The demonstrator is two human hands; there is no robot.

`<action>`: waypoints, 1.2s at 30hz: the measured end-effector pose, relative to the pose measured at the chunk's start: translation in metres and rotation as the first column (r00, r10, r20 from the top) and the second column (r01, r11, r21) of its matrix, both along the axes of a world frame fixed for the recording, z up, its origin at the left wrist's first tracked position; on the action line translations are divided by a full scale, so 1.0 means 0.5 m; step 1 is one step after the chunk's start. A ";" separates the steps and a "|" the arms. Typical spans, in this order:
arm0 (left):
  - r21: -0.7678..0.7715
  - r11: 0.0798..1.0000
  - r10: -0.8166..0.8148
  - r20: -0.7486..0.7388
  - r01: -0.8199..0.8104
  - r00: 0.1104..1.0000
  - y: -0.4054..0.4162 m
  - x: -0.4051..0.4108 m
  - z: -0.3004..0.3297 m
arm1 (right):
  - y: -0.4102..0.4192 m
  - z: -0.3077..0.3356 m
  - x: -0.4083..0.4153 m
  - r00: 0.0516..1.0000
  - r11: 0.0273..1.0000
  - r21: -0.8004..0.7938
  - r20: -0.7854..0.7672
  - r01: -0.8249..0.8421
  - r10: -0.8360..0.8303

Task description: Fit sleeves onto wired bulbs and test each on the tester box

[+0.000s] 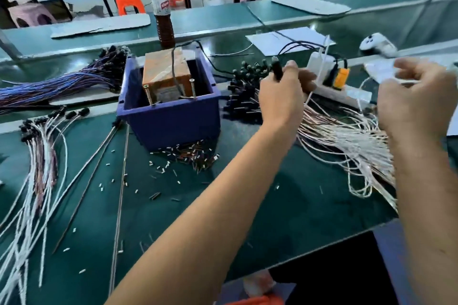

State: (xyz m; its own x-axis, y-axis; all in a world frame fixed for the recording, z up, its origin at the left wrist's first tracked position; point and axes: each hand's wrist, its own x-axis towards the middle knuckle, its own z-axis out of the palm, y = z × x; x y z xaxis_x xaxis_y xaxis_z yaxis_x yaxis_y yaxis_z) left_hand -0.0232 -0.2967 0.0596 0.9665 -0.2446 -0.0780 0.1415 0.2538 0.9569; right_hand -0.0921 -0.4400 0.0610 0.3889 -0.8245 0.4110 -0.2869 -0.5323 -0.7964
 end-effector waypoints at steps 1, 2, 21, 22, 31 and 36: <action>0.031 0.999 -0.024 -0.027 0.025 0.999 -0.023 0.002 -0.006 | -0.013 0.006 -0.011 0.997 0.997 -0.057 -0.052 0.051 -0.054; 0.052 0.997 -0.046 -0.048 0.049 0.998 -0.047 0.001 -0.009 | -0.019 0.012 -0.021 0.994 0.989 -0.135 -0.080 0.059 -0.070; 0.368 0.918 -0.018 0.417 -0.151 0.909 -0.090 0.016 -0.056 | 0.028 -0.088 0.071 0.825 0.905 -0.124 -0.475 -0.407 0.306; 0.382 0.907 -0.014 0.453 -0.180 0.891 -0.084 0.016 -0.052 | 0.032 -0.090 0.080 0.775 0.907 -0.094 -0.561 -0.410 0.292; 0.407 0.858 -0.052 0.674 -0.312 0.737 -0.051 0.073 -0.045 | 0.116 -0.045 0.162 0.896 0.914 -0.274 -0.410 -0.300 0.172; 0.590 0.801 -0.281 0.519 -0.100 0.808 -0.027 0.094 -0.093 | 0.132 -0.067 0.170 0.707 0.869 -0.146 -0.651 -0.473 0.276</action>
